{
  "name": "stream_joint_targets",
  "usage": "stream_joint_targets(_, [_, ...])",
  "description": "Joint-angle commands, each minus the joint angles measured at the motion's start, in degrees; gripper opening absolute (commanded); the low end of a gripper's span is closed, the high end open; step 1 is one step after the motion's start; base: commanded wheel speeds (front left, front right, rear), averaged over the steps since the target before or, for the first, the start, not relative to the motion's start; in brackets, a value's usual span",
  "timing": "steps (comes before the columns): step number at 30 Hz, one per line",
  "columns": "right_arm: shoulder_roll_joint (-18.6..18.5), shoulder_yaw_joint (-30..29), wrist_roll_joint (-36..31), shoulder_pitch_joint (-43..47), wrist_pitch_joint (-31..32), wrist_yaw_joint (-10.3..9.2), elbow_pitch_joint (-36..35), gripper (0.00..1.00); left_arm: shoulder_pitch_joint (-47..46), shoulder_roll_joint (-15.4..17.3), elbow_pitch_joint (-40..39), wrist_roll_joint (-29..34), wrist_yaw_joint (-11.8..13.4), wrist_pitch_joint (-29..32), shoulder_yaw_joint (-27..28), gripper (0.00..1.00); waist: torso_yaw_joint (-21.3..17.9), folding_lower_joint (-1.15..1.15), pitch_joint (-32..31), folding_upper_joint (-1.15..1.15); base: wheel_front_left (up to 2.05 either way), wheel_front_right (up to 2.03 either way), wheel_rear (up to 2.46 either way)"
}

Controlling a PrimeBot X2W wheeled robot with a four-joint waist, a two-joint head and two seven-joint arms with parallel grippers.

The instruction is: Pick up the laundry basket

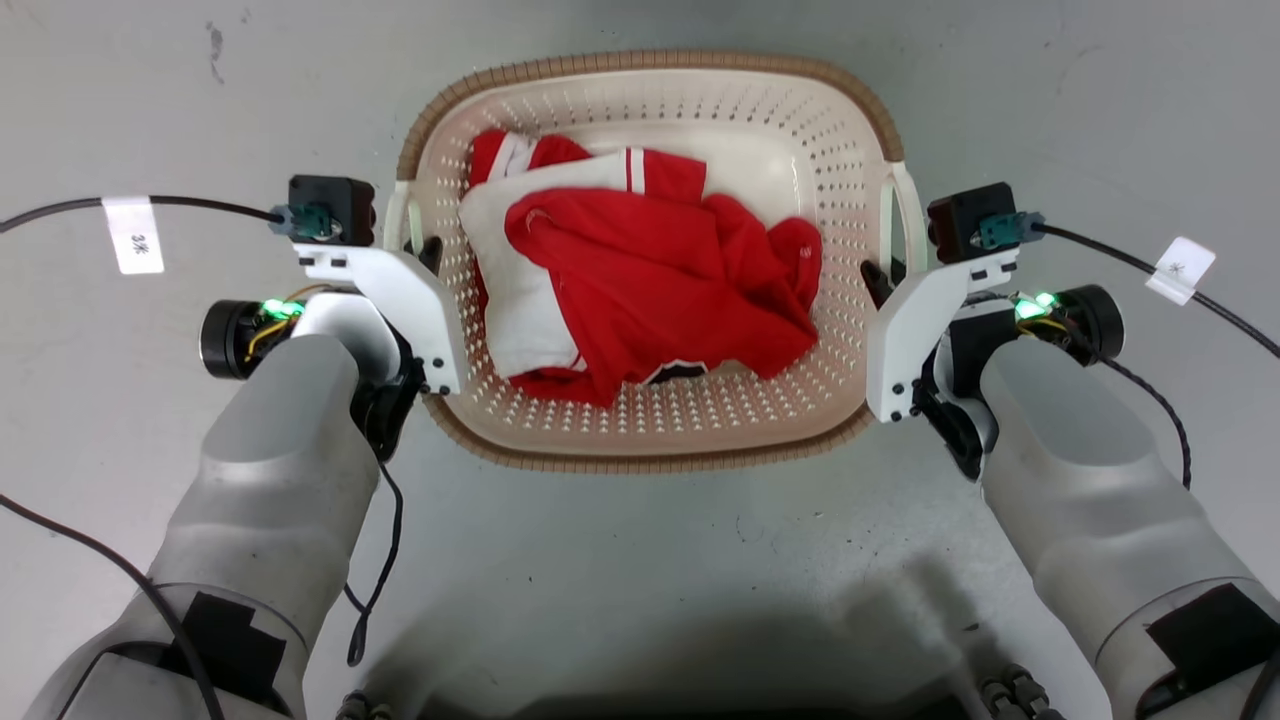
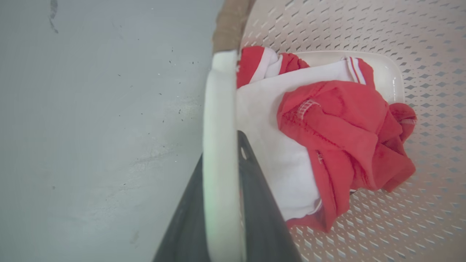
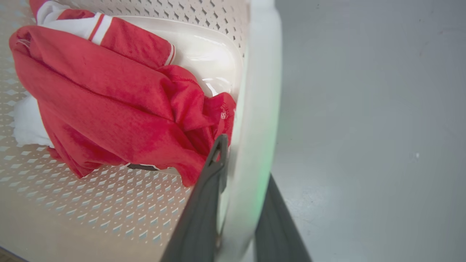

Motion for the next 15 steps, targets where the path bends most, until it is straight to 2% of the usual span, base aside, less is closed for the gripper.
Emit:
stream_joint_targets(1, [0.66, 1.34, 0.92, 0.58, 0.37, 0.49, -0.3, 0.0, 0.32, -0.3, -0.74, -0.71, 0.0, 0.46, -1.29, 0.0, 0.05, -0.01, -0.8, 0.0, 0.0, 0.0, 0.0])
stream_joint_targets(4, [0.78, 2.99, 2.74, 0.81, 1.87, 0.53, -0.65, 0.0, 0.47, -0.01, -1.03, -2.48, -0.06, 1.48, -2.93, 0.0, -0.01, -0.01, -2.11, 0.0, 0.0, 0.0, 0.0])
stream_joint_targets(7, [0.86, 5.33, 5.87, 1.34, 4.78, 0.54, -0.73, 0.0, 1.37, 0.13, -0.93, -5.13, -0.14, 6.31, -6.44, 0.0, -0.26, -0.01, -5.73, 0.0, 0.0, 0.0, 0.0])
stream_joint_targets(15, [1.0, 8.82, 11.12, 2.22, 11.69, 0.55, -0.72, 0.0, 1.96, 0.68, -0.77, -10.21, -0.28, 13.32, -9.9, 0.0, -0.45, -0.01, -13.13, 0.0, 0.0, 0.0, 0.0])
